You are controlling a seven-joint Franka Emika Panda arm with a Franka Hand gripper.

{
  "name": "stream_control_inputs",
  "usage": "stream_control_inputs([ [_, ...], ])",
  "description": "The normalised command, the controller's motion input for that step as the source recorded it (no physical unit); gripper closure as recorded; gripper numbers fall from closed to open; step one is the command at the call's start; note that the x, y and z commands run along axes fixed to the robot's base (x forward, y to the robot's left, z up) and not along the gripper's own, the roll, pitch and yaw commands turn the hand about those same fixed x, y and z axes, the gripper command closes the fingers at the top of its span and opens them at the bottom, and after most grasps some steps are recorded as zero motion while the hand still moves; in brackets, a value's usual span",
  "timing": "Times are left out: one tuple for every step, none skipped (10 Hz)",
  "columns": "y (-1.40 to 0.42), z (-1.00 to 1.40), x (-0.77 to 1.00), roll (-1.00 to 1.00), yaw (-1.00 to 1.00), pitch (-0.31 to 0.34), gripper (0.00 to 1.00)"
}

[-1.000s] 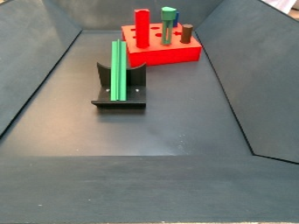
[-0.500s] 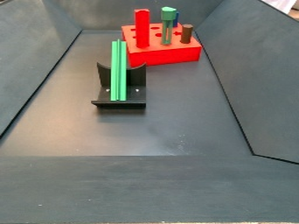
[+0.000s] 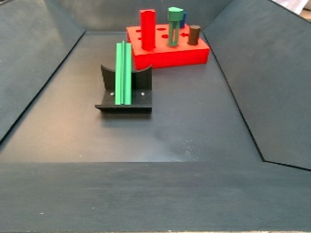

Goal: Pick up the star object. Move up. Place the star object on the fixture. Regrasp the star object. Move to above the board. Insert the star object.
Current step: Regrasp the star object.

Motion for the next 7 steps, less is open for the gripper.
stream_control_inputs([
  [0.03, -1.00, 0.05, 0.19, 0.13, -0.055, 0.00],
  [0.03, -1.00, 0.07, 0.14, 0.10, -0.083, 0.00],
  [0.02, -1.00, 0.08, 0.10, 0.06, -0.097, 0.00],
  [0.02, -1.00, 0.09, 0.09, 0.05, -0.096, 0.00],
  [0.02, -1.00, 0.10, 0.08, 0.02, -0.088, 0.00],
  [0.02, -1.00, 0.11, 0.08, 0.00, -0.078, 0.00],
  [0.01, -0.97, 0.12, 0.07, -0.02, -0.056, 0.00],
])
